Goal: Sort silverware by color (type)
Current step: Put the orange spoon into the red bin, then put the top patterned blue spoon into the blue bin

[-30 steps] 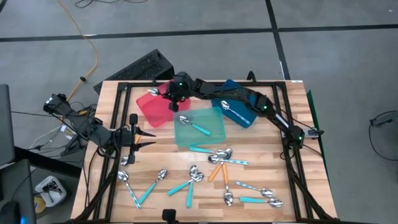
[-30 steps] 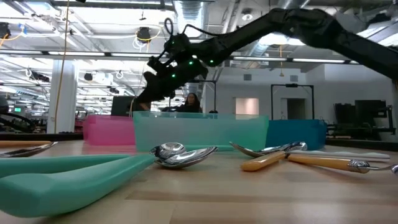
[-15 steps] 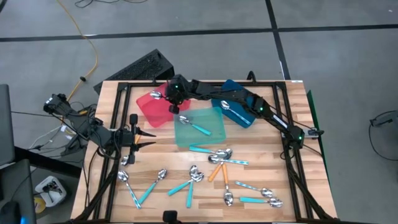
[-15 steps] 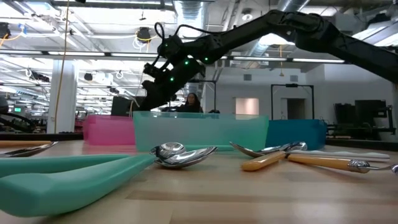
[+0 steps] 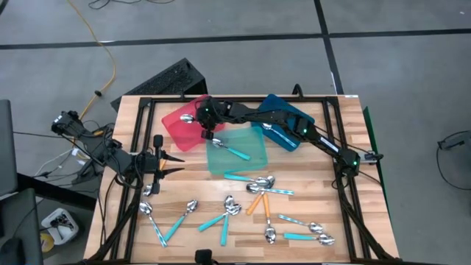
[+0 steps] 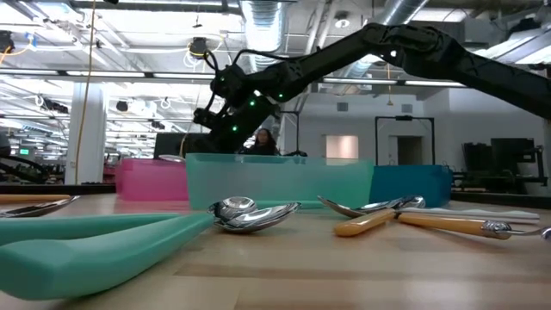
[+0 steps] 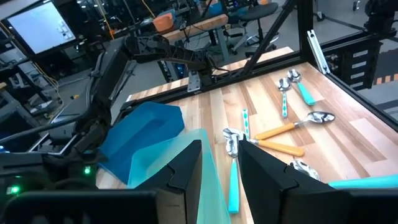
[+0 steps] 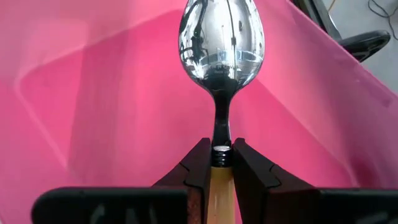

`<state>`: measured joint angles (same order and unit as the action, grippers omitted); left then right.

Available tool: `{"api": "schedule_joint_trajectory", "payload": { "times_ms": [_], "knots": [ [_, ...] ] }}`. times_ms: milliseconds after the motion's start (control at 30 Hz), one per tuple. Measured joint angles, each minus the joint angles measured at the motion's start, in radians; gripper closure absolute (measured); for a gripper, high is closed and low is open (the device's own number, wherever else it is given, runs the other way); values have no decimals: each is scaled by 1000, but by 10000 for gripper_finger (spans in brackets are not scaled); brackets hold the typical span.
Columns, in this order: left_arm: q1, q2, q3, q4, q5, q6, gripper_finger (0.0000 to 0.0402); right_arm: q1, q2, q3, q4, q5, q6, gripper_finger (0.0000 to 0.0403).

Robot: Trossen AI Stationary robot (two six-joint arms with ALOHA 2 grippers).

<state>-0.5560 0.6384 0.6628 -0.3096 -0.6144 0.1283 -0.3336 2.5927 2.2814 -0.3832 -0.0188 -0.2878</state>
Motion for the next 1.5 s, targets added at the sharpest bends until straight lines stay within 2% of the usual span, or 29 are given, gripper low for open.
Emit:
{"api": "schedule_joint_trajectory", "payload": {
  "times_ms": [167,500,700,833,1133,1233,1300,1500],
  "knots": [
    [0,0,0,-4,0,-1,308,0,0,0,-3,-5,0,315],
    [0,0,0,-24,0,-6,308,-3,0,0,14,-6,55,239],
    [0,0,0,-23,-1,-6,308,-2,-26,39,9,-7,54,231],
    [0,0,0,-6,-10,-13,308,0,-140,63,-73,-7,30,233],
    [1,3,0,-24,-57,-50,308,10,-455,60,-623,-6,-1,233],
    [2,8,0,-32,-79,-115,308,26,-544,62,-807,-4,30,233],
    [2,16,0,-39,-54,-166,308,36,-585,61,-907,-3,64,234],
    [1,88,0,-153,6,-360,323,82,-677,61,-1076,23,158,234]
  ]
}}
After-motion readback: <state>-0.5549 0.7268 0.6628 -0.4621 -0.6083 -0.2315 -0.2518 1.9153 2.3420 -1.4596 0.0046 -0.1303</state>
